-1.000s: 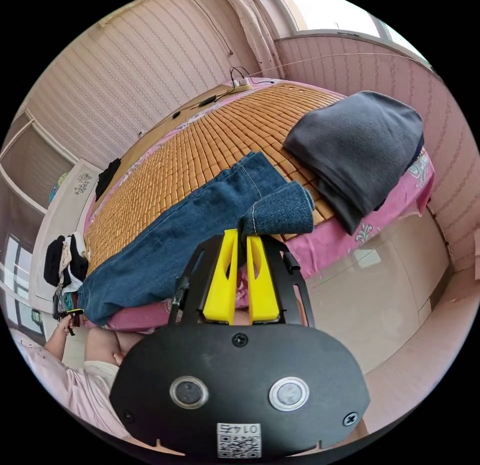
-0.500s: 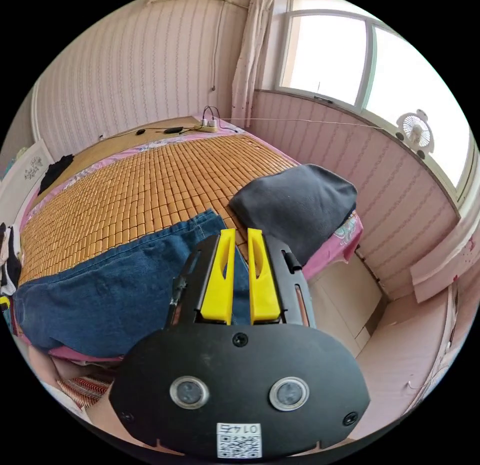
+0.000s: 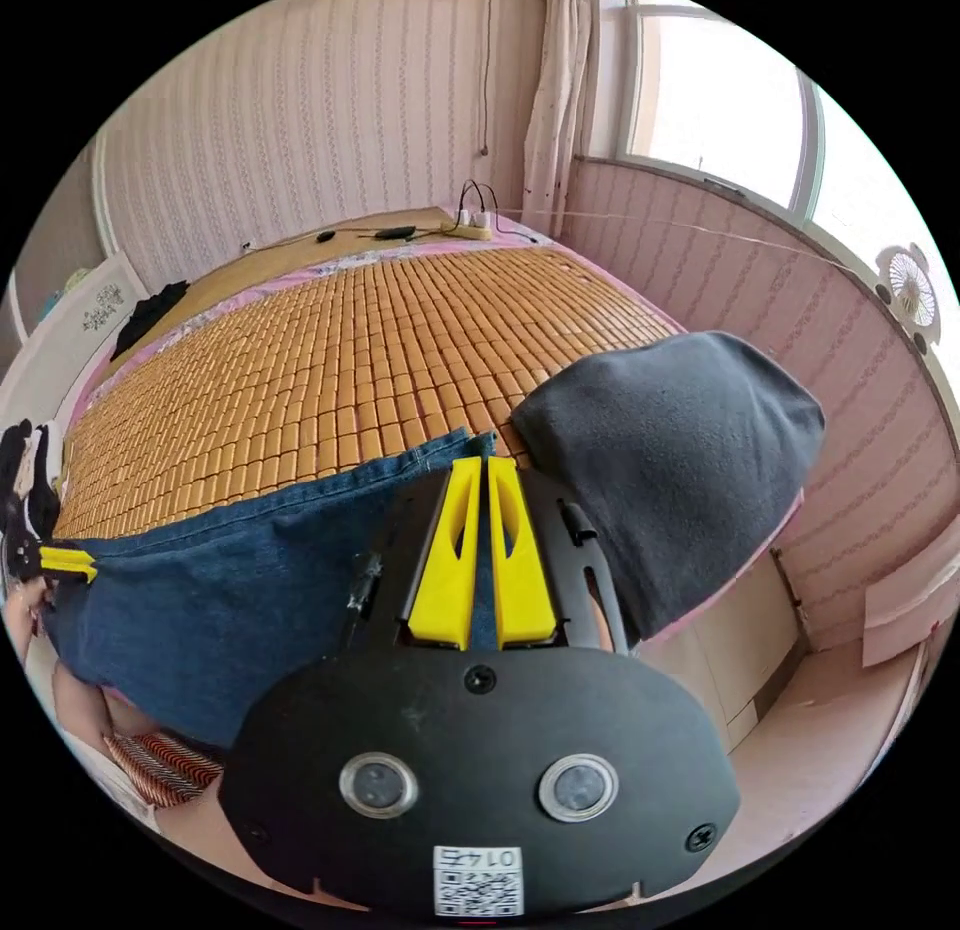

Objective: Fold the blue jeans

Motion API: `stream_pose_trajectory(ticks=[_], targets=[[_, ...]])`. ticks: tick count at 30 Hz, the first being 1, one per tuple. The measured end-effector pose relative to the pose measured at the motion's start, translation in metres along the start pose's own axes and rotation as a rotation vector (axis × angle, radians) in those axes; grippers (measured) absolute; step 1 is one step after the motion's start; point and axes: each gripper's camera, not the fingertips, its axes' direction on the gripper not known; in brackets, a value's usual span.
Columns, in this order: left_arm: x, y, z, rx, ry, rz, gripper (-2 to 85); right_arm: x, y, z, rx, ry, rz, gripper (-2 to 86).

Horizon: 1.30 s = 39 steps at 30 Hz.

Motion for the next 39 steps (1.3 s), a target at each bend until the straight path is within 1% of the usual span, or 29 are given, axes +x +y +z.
stream_pose_trajectory(ticks=[2, 4, 7, 9, 11, 12, 14, 15, 16, 17, 19, 21, 23, 25, 28, 29, 32, 34, 35, 39], targets=[[-0.003, 0.01, -0.004, 0.071, 0.029, -0.035, 0.6, 0.004, 0.01, -0.049, 0.115, -0.012, 0.001, 0.8], [-0.002, 0.014, -0.01, 0.114, 0.023, -0.053, -0.1, 0.008, 0.01, -0.077, 0.143, -0.023, 0.005, 0.6], [0.006, 0.015, -0.036, 0.18, -0.05, -0.042, -0.5, 0.013, -0.009, -0.094, 0.097, -0.042, 0.018, 0.5], [0.007, 0.013, -0.046, 0.212, -0.096, -0.044, -0.6, 0.016, -0.026, -0.084, 0.046, -0.053, 0.019, 0.4], [0.002, 0.007, -0.042, 0.241, -0.116, -0.069, -0.6, 0.012, -0.05, -0.05, -0.025, -0.051, 0.018, 0.4], [0.0, 0.004, -0.036, 0.227, -0.114, -0.075, -0.6, 0.009, -0.055, -0.038, -0.052, -0.044, 0.007, 0.4], [-0.008, -0.007, 0.003, 0.148, -0.08, -0.121, -0.6, 0.002, -0.063, 0.014, -0.15, -0.024, 0.021, 0.3], [-0.008, -0.011, 0.015, 0.106, -0.067, -0.121, -0.5, 0.002, -0.062, 0.024, -0.18, -0.022, 0.037, 0.2], [-0.007, -0.017, 0.038, 0.013, -0.05, -0.117, -0.5, 0.005, -0.059, 0.032, -0.209, -0.004, 0.103, 0.2], [-0.002, -0.016, 0.039, 0.068, -0.1, -0.089, -0.3, 0.009, -0.052, 0.023, -0.185, -0.006, 0.165, 0.3], [0.002, -0.017, 0.042, 0.051, -0.137, -0.069, 0.2, 0.016, -0.03, -0.007, -0.07, -0.044, 0.191, 1.1], [0.002, -0.015, 0.042, 0.057, -0.135, -0.072, 1.2, 0.027, 0.001, -0.042, 0.015, -0.035, 0.223, 2.8], [0.002, -0.003, 0.029, 0.124, -0.102, -0.085, 2.5, 0.041, 0.052, -0.081, 0.067, 0.022, 0.304, 5.2], [0.007, 0.008, 0.015, 0.193, -0.041, -0.081, 3.1, 0.048, 0.086, -0.095, 0.05, 0.04, 0.364, 7.1], [0.029, 0.023, 0.004, 0.243, 0.099, -0.003, 4.2, 0.05, 0.115, -0.079, -0.069, -0.087, 0.435, 9.7], [0.041, 0.027, 0.008, 0.233, 0.13, 0.037, 4.9, 0.05, 0.117, -0.069, -0.089, -0.158, 0.484, 10.3], [0.063, 0.029, 0.028, 0.182, 0.124, 0.087, 6.0, 0.047, 0.105, -0.045, -0.102, -0.231, 0.547, 9.2], [0.067, 0.026, 0.044, 0.143, 0.12, 0.079, 6.1, 0.04, 0.091, -0.038, -0.154, -0.227, 0.503, 5.5], [0.068, 0.024, 0.055, 0.091, 0.129, 0.077, 5.8, 0.034, 0.082, -0.04, -0.186, -0.176, 0.455, 3.7], [0.068, 0.026, 0.066, 0.046, 0.173, 0.099, 1.8, 0.034, 0.063, -0.061, -0.148, -0.204, 0.377, 1.6]])
